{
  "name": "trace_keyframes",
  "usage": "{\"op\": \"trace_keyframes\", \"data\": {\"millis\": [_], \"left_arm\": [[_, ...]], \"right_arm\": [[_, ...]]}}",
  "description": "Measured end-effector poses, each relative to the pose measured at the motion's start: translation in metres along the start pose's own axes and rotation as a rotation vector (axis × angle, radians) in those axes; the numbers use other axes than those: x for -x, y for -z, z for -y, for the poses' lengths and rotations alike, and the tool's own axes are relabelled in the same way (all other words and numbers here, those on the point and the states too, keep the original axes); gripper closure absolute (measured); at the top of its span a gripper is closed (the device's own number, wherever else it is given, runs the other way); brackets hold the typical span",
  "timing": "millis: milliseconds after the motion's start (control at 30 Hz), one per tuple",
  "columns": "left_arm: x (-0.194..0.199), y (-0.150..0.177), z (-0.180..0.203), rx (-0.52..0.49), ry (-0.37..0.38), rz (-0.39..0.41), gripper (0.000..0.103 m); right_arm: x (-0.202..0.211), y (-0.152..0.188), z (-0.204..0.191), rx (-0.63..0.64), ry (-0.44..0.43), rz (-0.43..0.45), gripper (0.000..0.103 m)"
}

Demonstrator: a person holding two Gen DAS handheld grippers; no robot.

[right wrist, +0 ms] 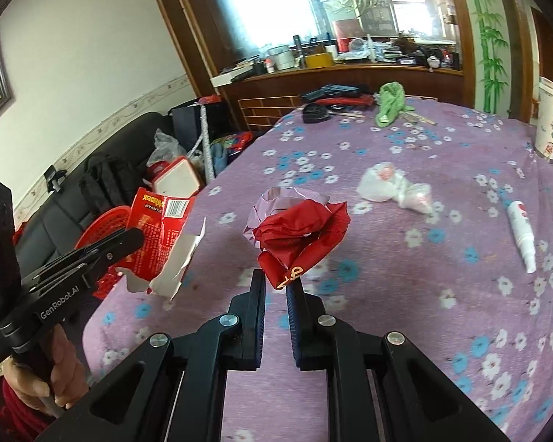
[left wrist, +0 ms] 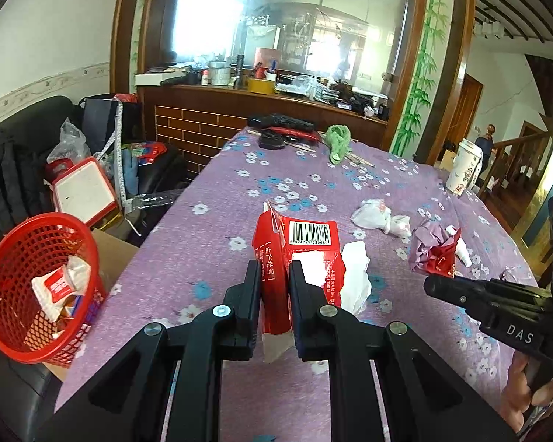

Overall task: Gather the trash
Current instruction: 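Lift the red box and red packet and carry both toward the red wastebasket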

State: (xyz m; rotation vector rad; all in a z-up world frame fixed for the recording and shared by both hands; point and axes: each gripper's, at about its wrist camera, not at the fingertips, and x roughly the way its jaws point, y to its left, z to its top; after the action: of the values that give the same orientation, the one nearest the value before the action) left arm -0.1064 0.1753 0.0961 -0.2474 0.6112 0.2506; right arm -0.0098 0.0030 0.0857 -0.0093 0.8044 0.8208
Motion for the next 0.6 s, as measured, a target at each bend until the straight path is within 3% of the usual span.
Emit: {"op": "trace_keyframes", "data": {"millis": [333,600], "left_arm": [[0.03,-0.003,-0.057,0.069,-0.031,0.047,0.089],[0.055,-0.004,-0.125,0.144,-0.132,0.098,0.089]], "right_arm": [[-0.019,-0.007,-0.067,0.086,-0.066,-0.026,0.09],[-0.045,-0.017,-0.122,0.154,-0.115,-0.066,0.09]]}}
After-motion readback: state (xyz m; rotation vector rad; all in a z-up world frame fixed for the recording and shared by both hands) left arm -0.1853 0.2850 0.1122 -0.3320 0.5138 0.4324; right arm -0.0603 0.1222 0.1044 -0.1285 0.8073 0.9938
